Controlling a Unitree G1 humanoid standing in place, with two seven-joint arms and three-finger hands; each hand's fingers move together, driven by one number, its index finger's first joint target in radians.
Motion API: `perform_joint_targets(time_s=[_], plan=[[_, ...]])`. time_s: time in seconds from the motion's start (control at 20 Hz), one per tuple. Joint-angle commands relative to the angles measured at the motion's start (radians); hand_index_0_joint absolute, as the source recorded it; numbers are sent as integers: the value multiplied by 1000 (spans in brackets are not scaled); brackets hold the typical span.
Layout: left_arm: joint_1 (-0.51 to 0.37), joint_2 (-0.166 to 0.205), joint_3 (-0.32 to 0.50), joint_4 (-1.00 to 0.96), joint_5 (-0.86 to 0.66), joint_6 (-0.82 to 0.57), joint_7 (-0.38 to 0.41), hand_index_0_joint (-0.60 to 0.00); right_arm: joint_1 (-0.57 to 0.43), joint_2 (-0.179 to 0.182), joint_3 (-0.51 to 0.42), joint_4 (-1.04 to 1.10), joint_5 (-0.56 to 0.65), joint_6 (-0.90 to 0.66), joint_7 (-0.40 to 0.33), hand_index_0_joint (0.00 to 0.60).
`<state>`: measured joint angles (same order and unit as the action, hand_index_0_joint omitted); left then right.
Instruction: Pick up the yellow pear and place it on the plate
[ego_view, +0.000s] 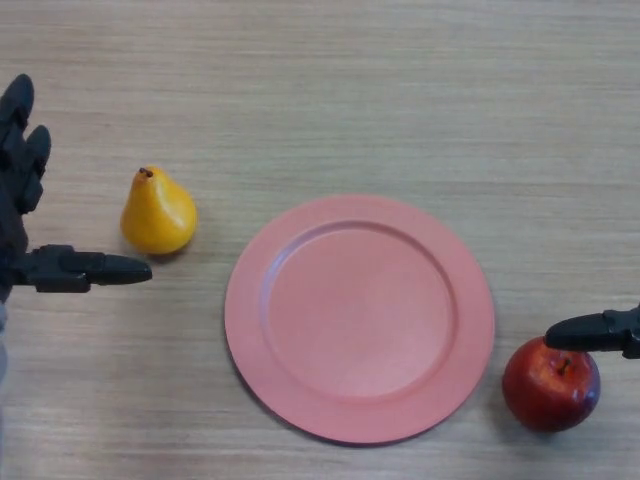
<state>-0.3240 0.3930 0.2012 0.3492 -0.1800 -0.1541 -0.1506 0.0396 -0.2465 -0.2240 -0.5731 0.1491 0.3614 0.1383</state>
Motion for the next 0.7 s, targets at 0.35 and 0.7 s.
perform_joint_targets(time_s=[0.35,0.7], plan=[[-254,47,-28,382,12,-354,48,0,-9,-30,-99,-55,-18,-111,-4,0],[-378,21,-58,643,74,-409,130,0,-7,-36,-122,-38,-15,-115,3,0]])
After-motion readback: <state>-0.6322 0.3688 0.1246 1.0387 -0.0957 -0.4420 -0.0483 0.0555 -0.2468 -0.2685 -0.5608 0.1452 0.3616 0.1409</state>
